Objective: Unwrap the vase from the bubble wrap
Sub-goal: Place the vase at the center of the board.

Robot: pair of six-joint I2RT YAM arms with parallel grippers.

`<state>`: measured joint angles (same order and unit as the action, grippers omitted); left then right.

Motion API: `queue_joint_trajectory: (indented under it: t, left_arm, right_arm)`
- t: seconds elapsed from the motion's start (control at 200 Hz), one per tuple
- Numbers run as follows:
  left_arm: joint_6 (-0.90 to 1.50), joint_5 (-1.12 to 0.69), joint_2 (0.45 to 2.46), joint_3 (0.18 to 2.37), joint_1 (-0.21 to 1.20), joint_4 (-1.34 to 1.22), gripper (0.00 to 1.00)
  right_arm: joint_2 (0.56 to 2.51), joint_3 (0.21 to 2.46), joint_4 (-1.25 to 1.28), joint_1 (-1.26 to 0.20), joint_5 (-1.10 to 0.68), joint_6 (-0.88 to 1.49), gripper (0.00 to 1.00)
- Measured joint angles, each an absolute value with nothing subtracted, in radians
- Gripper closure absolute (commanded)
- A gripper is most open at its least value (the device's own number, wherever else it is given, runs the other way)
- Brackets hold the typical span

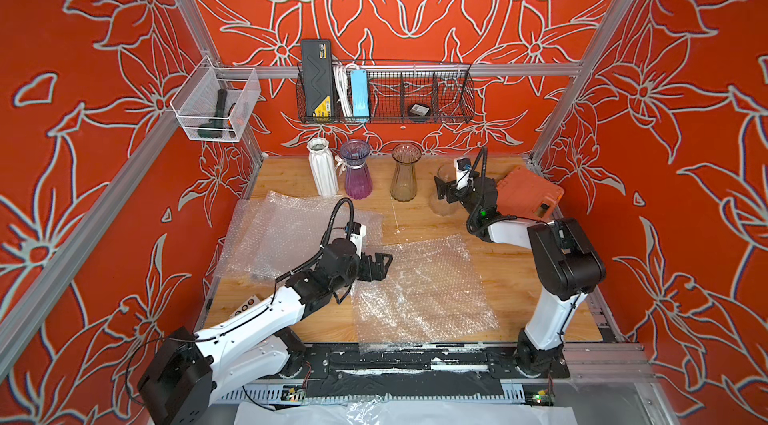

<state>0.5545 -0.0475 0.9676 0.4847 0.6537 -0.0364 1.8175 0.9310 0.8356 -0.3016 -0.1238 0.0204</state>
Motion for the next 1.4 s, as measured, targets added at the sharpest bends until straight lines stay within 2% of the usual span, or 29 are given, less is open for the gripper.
queue_joint_trajectory:
  t: [0.34,0.731,1.401]
  left_arm:
    - [0.554,-0.046,0.938,0.492,0.654,-0.02,0.04]
    - [0.543,-0.046,0.977,0.524,0.653,-0.017,0.03]
    - [0.543,-0.048,1.034,0.531,0.653,-0.025,0.03]
  right_arm:
    - [1.765,0.907,0.769,-0.302,-0.123,0.002,0.02]
    - [1.757,0.823,0.896,-0.302,-0.156,-0.029,0.02]
    - [1.764,0.737,0.959,-0.302,-0.159,-0.032,0.02]
